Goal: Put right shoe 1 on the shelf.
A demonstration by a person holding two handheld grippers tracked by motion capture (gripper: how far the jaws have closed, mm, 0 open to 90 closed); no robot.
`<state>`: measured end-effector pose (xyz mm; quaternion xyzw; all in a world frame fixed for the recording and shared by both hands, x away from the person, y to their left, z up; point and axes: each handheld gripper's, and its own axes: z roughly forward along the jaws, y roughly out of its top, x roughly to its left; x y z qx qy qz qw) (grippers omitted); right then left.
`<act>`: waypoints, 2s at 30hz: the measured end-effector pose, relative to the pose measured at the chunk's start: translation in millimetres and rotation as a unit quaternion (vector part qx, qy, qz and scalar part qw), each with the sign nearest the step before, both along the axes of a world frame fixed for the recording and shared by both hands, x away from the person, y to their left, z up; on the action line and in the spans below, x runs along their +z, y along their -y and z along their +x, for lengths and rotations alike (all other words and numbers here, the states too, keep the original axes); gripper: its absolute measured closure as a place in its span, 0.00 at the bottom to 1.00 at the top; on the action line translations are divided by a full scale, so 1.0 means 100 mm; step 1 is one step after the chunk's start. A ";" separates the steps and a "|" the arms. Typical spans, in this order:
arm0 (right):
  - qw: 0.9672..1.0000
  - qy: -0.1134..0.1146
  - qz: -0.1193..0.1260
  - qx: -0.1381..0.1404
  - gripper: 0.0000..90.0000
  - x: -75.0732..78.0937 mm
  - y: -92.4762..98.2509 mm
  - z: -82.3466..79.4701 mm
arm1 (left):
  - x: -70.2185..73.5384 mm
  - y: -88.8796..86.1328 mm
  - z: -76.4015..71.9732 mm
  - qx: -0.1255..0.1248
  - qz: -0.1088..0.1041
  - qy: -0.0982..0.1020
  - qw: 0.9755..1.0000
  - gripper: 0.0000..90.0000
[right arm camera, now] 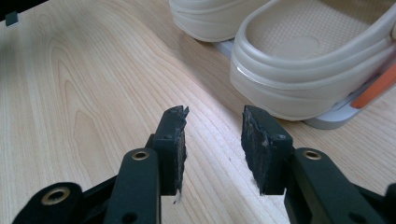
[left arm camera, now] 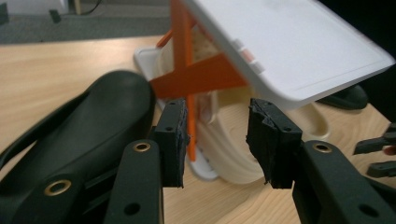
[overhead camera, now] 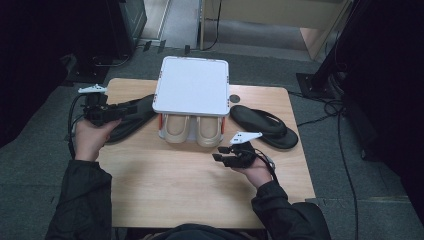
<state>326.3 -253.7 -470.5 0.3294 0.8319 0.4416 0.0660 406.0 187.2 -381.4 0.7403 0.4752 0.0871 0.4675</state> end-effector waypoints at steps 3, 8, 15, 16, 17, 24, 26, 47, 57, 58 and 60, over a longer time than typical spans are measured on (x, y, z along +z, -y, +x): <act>1.000 0.004 0.001 0.002 0.67 -0.01 -0.01 0.01 | -0.14 -0.04 0.01 0.008 0.009 -0.008 1.000 0.65; 1.000 0.004 0.000 0.004 0.67 0.00 -0.02 0.02 | -0.36 -0.11 0.01 0.023 0.021 -0.014 0.999 0.68; 1.000 0.005 -0.003 0.005 0.68 -0.01 -0.02 0.03 | -0.63 -0.20 0.06 0.031 0.018 -0.026 0.999 0.71; 1.000 0.005 -0.003 0.004 0.68 -0.01 -0.02 0.03 | -0.66 -0.22 0.07 0.033 0.018 -0.031 0.999 0.71; 1.000 0.005 -0.003 0.004 0.68 -0.01 -0.02 0.04 | -0.69 -0.23 0.08 0.032 0.016 -0.038 0.999 0.73; 1.000 0.005 -0.005 0.004 0.68 -0.01 -0.03 0.04 | -0.87 -0.17 0.10 0.010 0.026 -0.054 0.998 0.74; 1.000 0.006 -0.005 0.004 0.68 -0.01 -0.03 0.04 | -0.92 -0.15 0.12 0.007 0.034 -0.057 0.998 0.75; 1.000 0.008 -0.005 0.008 0.68 -0.01 -0.06 0.03 | -1.12 -0.20 0.19 0.030 0.052 -0.068 0.996 0.79; 1.000 0.009 -0.004 0.008 0.68 0.00 -0.05 0.03 | -1.14 -0.38 0.25 0.068 0.053 -0.064 0.994 0.78; 1.000 0.008 -0.004 0.008 0.68 0.00 -0.05 0.03 | -1.14 -0.40 0.27 0.072 0.052 -0.064 0.994 0.78; 1.000 0.008 -0.004 0.008 0.68 0.00 -0.06 0.03 | -1.14 -0.42 0.29 0.076 0.052 -0.063 0.994 0.77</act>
